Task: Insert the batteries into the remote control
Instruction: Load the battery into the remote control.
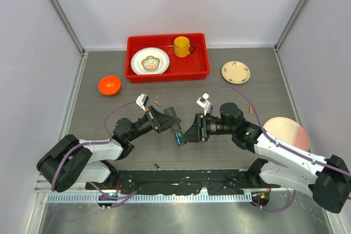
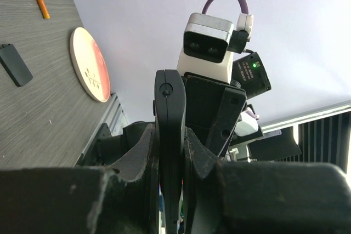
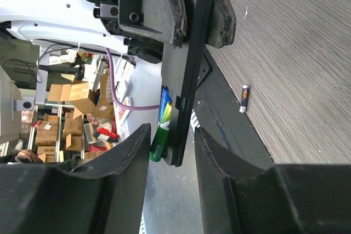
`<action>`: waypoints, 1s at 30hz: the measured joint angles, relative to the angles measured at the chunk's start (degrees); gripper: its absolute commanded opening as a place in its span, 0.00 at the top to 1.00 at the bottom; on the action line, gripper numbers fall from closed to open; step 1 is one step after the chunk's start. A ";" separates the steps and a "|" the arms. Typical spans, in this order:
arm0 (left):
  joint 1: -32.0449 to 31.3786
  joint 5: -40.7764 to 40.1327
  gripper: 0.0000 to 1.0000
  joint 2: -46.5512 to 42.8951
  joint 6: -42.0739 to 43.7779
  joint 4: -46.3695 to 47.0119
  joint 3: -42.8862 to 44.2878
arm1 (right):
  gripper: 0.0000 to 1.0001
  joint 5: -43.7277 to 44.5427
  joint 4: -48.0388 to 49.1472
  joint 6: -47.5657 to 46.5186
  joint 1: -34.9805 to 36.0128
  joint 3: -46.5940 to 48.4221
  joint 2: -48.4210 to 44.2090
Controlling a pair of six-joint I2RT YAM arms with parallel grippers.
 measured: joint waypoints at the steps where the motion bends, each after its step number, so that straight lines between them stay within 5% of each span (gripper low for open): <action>1: 0.00 0.00 1.00 0.00 0.20 -0.02 0.00 | 0.61 -0.07 0.02 0.04 0.02 0.00 0.39; 11: 0.26 0.02 1.00 -0.33 1.51 -0.24 -0.02 | 0.75 -0.52 1.07 1.42 -0.02 0.00 1.68; 30: 0.61 -0.42 1.00 -0.98 1.90 -0.24 -0.48 | 0.82 -0.79 3.87 5.40 -0.09 0.00 4.22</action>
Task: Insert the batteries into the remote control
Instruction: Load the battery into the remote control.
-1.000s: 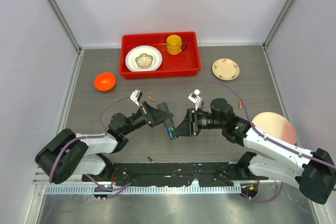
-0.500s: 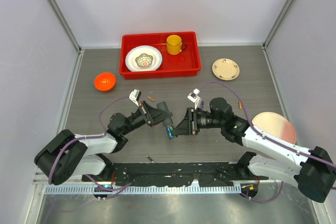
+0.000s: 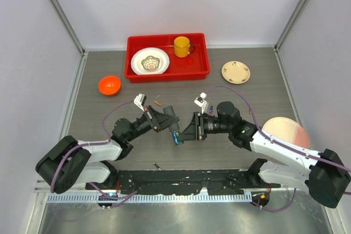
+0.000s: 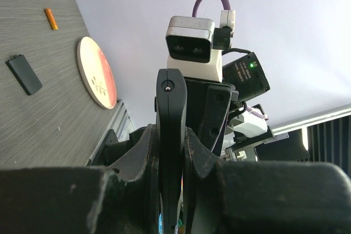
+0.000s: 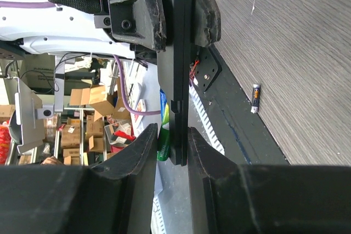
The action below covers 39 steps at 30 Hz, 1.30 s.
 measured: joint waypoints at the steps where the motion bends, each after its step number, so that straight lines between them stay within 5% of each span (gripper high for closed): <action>1: 0.00 -0.11 1.00 0.00 0.07 0.02 -0.09 | 0.82 -0.07 0.17 0.24 0.00 0.00 0.20; 22: -0.87 -2.67 1.00 -0.26 1.03 0.04 -0.94 | 0.98 -0.76 2.34 3.63 0.00 0.02 2.93; 39: -2.69 -4.76 1.00 -0.79 1.88 0.04 -1.18 | 0.97 -1.62 5.99 6.58 -2.14 0.04 4.85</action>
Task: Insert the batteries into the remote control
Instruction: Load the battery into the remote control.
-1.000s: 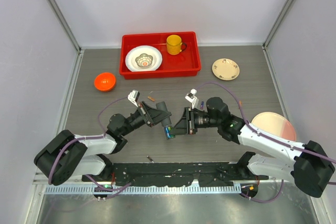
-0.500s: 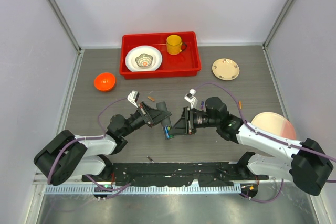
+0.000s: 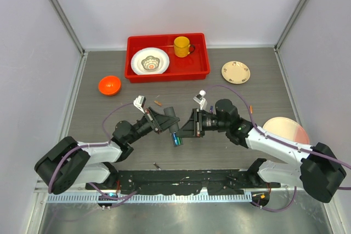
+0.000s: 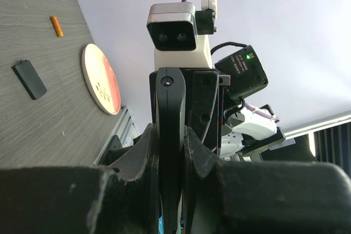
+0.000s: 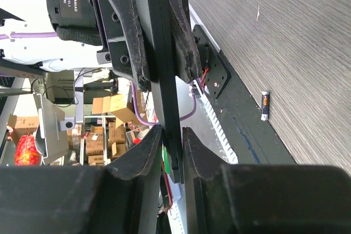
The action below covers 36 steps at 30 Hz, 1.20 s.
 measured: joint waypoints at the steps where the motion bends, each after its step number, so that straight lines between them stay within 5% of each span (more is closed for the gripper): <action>1: 0.00 -0.11 1.00 -0.02 0.00 -0.02 -0.02 | 0.95 -0.11 0.15 -0.02 -0.04 0.00 0.09; 5: -0.04 -0.15 1.00 -0.09 -0.02 0.04 -0.20 | 0.59 -1.20 0.46 -0.24 -0.22 0.02 0.33; 8: -0.87 0.79 1.00 -0.09 0.11 0.15 -0.28 | 0.53 -0.37 0.52 -0.63 -0.68 0.31 0.28; 28: -1.92 -0.02 1.00 0.20 0.96 0.33 -0.31 | 0.45 -0.15 -5.40 -6.58 -0.31 3.21 -0.59; 36: -1.92 -4.15 1.00 -3.93 3.32 -0.96 -0.26 | 0.52 -0.22 -6.03 -6.80 -0.31 3.21 -0.59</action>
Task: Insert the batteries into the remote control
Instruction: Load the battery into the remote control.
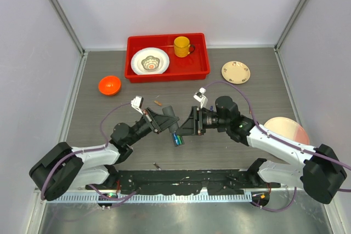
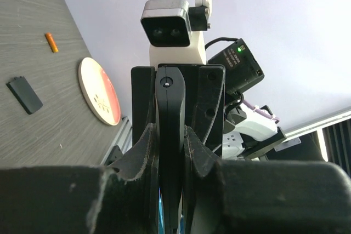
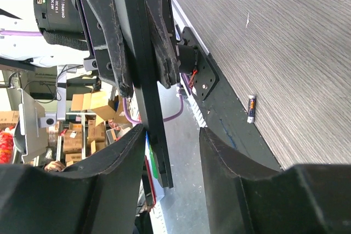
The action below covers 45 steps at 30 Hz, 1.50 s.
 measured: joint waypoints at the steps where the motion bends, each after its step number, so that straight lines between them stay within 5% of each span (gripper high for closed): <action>1: 0.00 -0.35 1.00 -0.59 0.26 -0.70 0.00 | 0.54 -0.11 0.02 0.04 0.02 0.00 0.00; 12: 0.00 -1.66 1.00 -1.62 1.62 -3.85 0.00 | 0.53 -0.44 1.46 0.46 1.97 0.00 2.03; 22: 0.00 -1.86 1.00 -1.62 1.49 -4.15 0.00 | 0.85 -1.38 2.86 0.42 2.99 0.02 3.04; 26: 0.02 -1.86 1.00 -1.62 0.94 -3.82 0.00 | 0.91 -1.90 3.50 0.28 2.99 0.02 3.06; 27: 0.02 -1.86 1.00 -1.62 0.94 -3.78 0.00 | 0.89 -1.92 3.52 0.31 2.99 0.02 3.08; 28: 0.02 -1.86 1.00 -1.62 0.94 -3.78 0.00 | 0.72 -1.92 3.52 0.31 2.99 0.02 3.10; 31: 0.02 -1.88 1.00 -1.62 1.07 -3.74 0.00 | 0.46 -1.84 3.63 0.76 2.99 0.02 3.10; 34: 0.00 -1.86 1.00 -1.62 1.40 -3.76 0.00 | 0.33 -1.11 3.89 1.40 2.99 0.02 3.10; 40: 0.00 -2.12 1.00 -1.68 1.68 -3.67 0.00 | 0.24 -0.02 0.26 0.26 0.94 0.07 -0.42; 45: 0.24 -2.34 1.00 -2.54 1.92 -3.82 -0.04 | 0.28 8.37 -18.16 -9.68 -4.17 7.76 -7.85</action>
